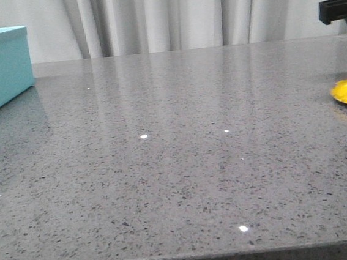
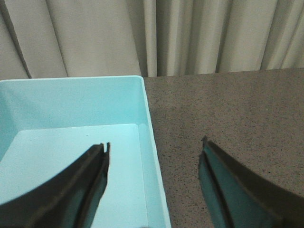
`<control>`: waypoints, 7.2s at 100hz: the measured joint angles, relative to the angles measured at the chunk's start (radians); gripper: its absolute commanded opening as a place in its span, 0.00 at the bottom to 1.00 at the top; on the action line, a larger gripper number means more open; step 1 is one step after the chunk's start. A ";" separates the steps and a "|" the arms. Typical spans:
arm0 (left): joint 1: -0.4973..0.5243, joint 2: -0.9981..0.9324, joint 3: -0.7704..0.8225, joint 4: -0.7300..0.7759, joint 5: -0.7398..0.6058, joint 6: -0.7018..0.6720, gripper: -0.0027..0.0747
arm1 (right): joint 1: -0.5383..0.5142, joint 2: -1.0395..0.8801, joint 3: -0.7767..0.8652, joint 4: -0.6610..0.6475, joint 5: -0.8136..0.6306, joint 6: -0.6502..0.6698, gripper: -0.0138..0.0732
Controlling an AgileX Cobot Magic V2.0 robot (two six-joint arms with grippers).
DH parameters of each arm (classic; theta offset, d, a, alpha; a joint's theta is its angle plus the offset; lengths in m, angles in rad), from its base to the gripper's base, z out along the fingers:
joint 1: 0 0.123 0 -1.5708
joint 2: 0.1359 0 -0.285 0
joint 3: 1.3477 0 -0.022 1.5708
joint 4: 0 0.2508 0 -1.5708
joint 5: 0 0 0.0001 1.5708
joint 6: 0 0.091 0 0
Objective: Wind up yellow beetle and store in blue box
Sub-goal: 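Drag the beetle backward along the table with the right gripper to wind it, then open the right gripper, releasing the beetle to roll toward the blue box, then lower the left gripper onto the beetle and grasp it, then lift the beetle with the left gripper and carry it over the blue box, then lower the beetle into the blue box and open the left gripper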
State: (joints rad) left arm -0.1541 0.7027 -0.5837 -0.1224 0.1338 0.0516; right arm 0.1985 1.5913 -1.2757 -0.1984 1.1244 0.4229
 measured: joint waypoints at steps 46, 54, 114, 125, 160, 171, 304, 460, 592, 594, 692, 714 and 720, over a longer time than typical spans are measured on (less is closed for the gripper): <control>0.000 0.000 0.000 0.000 0.000 0.000 0.55 | -0.049 0.000 0.003 -0.089 0.004 -0.033 0.70; 0.000 0.000 0.000 0.000 0.000 0.000 0.55 | -0.062 0.000 0.003 -0.093 0.004 -0.037 0.70; 0.000 0.000 0.000 0.000 0.000 0.000 0.55 | -0.035 -0.251 -0.077 0.185 -0.015 -0.117 0.70; 0.000 0.000 0.000 0.000 0.002 0.000 0.55 | -0.015 -0.331 -0.078 0.204 -0.014 -0.120 0.70; 0.000 0.000 0.000 0.000 0.002 0.000 0.55 | 0.003 -0.429 -0.078 0.217 0.003 -0.121 0.70; 0.000 0.000 0.000 0.000 0.002 0.000 0.55 | 0.003 -0.429 -0.076 0.221 0.005 -0.121 0.70; -0.344 0.514 -0.490 0.004 0.593 0.751 0.53 | 0.003 -0.797 0.082 0.319 -0.131 -0.137 0.70; -0.430 1.035 -0.880 0.011 0.844 0.831 0.27 | 0.003 -0.798 0.082 0.324 -0.102 -0.159 0.70; 0.280 0.894 -0.988 0.086 0.934 0.153 0.25 | 0.003 -0.798 0.082 0.324 -0.092 -0.160 0.70; 0.283 0.894 -0.972 0.086 0.921 0.153 0.25 | 0.003 -0.798 0.082 0.324 -0.092 -0.160 0.70; 0.294 0.947 -0.683 0.097 0.673 0.153 0.59 | 0.003 -0.798 0.082 0.324 -0.092 -0.163 0.70; 0.294 0.951 -0.680 0.097 0.697 0.153 0.63 | 0.003 -0.798 0.082 0.324 -0.090 -0.163 0.70; 0.294 0.942 -0.682 0.097 0.700 0.153 0.63 | 0.003 -0.798 0.082 0.324 -0.090 -0.168 0.70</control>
State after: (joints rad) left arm 0.1395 1.6452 -1.2660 -0.0257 0.8335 0.2050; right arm 0.2016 0.7933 -1.1936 0.1252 1.0343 0.2548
